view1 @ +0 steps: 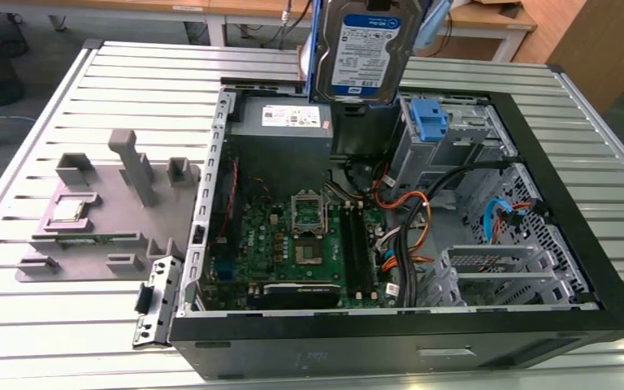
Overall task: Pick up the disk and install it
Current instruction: 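Pick up the disk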
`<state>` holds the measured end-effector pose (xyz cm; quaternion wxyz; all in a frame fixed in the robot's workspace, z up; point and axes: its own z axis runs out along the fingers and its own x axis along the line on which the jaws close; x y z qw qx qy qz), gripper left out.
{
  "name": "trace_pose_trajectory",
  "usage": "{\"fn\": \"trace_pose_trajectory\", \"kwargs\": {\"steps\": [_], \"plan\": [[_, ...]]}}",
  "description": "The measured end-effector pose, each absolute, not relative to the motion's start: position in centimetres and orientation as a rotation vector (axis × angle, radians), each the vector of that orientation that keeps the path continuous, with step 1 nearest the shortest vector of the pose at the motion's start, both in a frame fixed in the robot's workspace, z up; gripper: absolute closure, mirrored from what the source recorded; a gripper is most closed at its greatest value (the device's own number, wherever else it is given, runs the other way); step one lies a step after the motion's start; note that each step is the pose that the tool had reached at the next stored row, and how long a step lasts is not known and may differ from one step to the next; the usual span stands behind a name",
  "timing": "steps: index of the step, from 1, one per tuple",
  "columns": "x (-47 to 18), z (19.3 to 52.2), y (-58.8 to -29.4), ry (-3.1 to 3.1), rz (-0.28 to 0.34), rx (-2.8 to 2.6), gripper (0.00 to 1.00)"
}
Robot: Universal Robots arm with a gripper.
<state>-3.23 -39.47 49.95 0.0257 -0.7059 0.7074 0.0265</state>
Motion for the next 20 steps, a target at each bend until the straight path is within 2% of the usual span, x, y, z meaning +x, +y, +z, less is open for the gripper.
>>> {"fn": "trace_pose_trajectory", "kwargs": {"steps": [20], "plan": [[-3.2,49.9,-44.6,2.213,0.027,-2.208,0.65]]}}
